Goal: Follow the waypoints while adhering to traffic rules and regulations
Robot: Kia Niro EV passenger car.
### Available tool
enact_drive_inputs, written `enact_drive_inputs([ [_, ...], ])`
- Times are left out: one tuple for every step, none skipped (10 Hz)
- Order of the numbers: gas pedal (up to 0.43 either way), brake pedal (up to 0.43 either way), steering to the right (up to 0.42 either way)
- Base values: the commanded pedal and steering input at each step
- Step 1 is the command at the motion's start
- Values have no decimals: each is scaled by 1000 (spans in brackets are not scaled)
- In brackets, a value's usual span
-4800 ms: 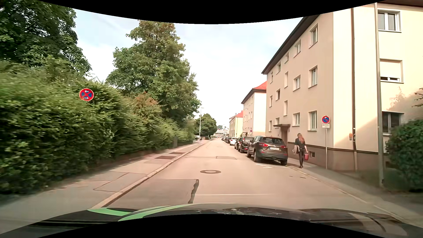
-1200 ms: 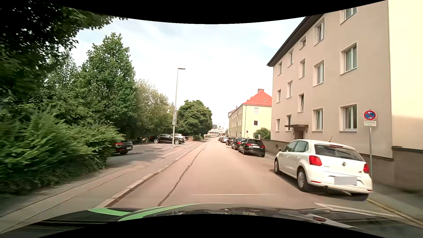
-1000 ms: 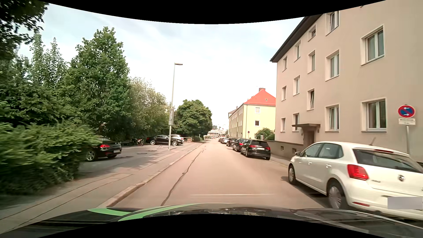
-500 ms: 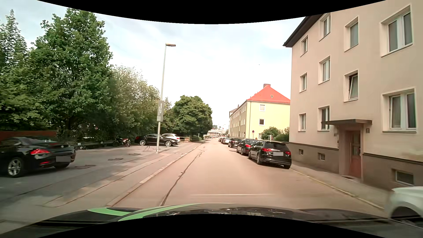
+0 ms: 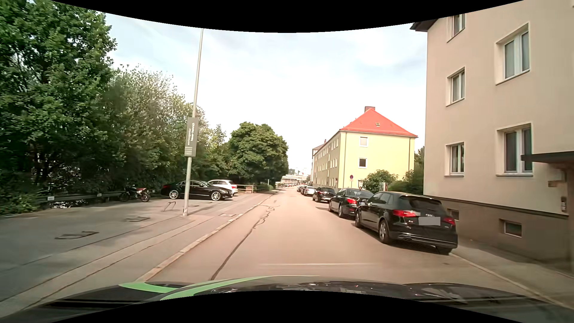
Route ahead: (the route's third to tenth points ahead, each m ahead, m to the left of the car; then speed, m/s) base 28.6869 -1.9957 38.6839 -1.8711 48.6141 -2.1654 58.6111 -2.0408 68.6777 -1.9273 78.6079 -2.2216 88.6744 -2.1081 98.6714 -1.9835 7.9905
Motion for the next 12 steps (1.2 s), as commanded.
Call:
enact_drive_inputs([
  [59, 0, 1],
  [59, 0, 1],
  [59, 0, 1],
  [59, 0, 1],
  [59, 0, 1],
  [59, 0, 1],
  [59, 0, 1],
  [59, 0, 1],
  [59, 0, 1],
  [59, 0, 1],
  [59, 0, 1],
  [59, 0, 0],
])
